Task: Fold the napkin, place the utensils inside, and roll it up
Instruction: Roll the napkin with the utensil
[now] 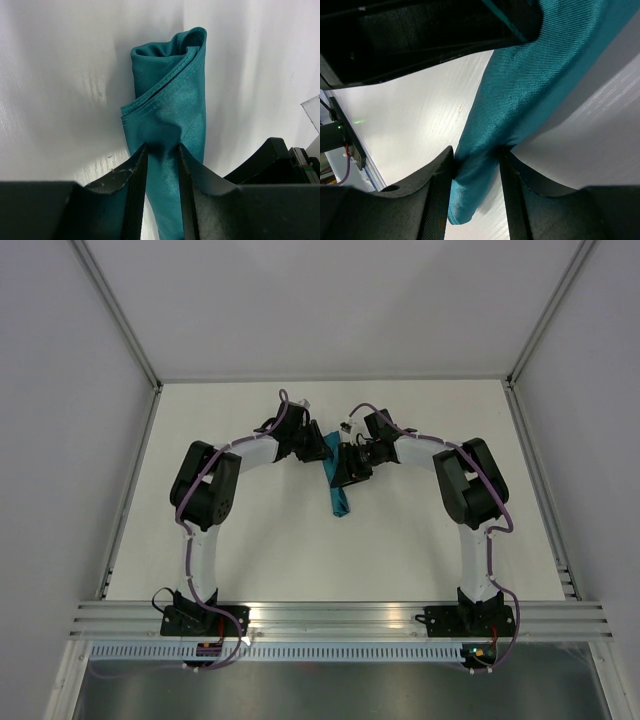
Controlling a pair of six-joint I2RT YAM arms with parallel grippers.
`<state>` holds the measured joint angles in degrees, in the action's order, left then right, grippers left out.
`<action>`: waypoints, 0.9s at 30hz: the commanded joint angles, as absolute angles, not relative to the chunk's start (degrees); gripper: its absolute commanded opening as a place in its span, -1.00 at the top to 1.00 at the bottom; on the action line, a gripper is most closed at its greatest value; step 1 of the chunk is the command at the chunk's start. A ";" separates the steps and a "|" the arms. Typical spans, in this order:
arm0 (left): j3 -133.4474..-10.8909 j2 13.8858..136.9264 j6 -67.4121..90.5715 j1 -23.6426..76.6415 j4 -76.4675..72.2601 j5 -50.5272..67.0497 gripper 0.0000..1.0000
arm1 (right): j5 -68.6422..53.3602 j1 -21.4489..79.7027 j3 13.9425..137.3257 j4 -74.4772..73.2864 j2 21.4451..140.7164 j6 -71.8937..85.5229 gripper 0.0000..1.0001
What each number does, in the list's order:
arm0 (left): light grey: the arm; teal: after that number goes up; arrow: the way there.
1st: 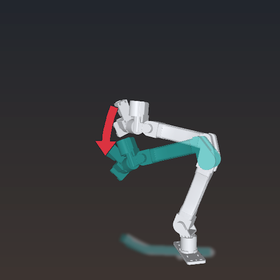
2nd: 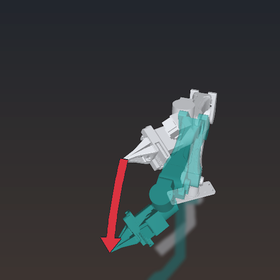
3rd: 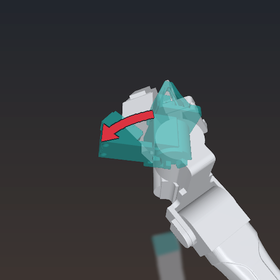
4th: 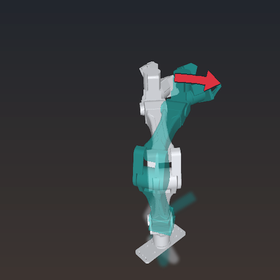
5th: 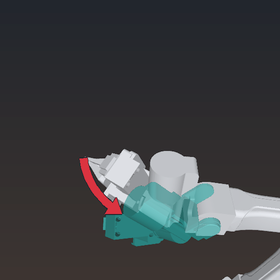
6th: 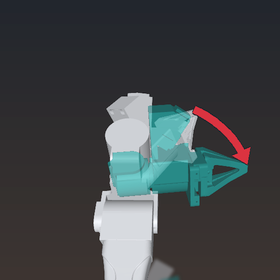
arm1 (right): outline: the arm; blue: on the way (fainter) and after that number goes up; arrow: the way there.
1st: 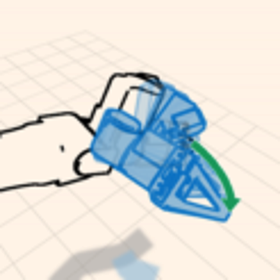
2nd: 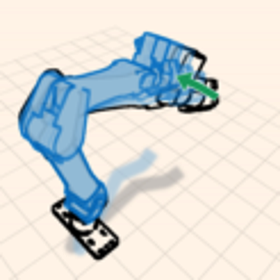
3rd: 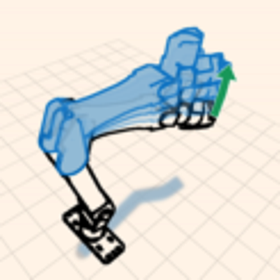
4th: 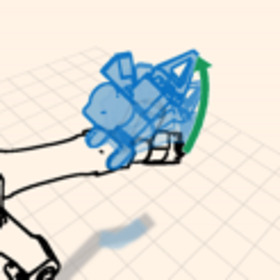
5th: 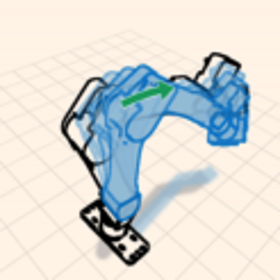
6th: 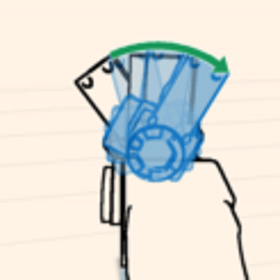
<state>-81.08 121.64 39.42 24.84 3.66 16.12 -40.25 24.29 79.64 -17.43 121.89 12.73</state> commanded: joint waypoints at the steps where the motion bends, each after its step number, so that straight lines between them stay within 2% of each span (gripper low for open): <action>1: -83.93 122.61 37.09 24.70 5.89 17.31 0.29 | -35.69 24.52 77.78 -25.22 125.51 12.39 0.01; 6: -85.69 122.78 36.13 24.70 6.94 18.54 0.25 | -35.95 23.64 79.19 -26.98 124.37 11.69 -0.04; 16: -87.45 119.62 34.02 24.08 8.70 18.72 0.21 | -37.17 20.48 82.79 -29.79 119.45 9.49 -0.37; 27: -89.91 117.69 31.99 23.47 11.86 20.65 0.20 | -43.85 19.95 86.22 -29.80 115.32 10.80 -0.48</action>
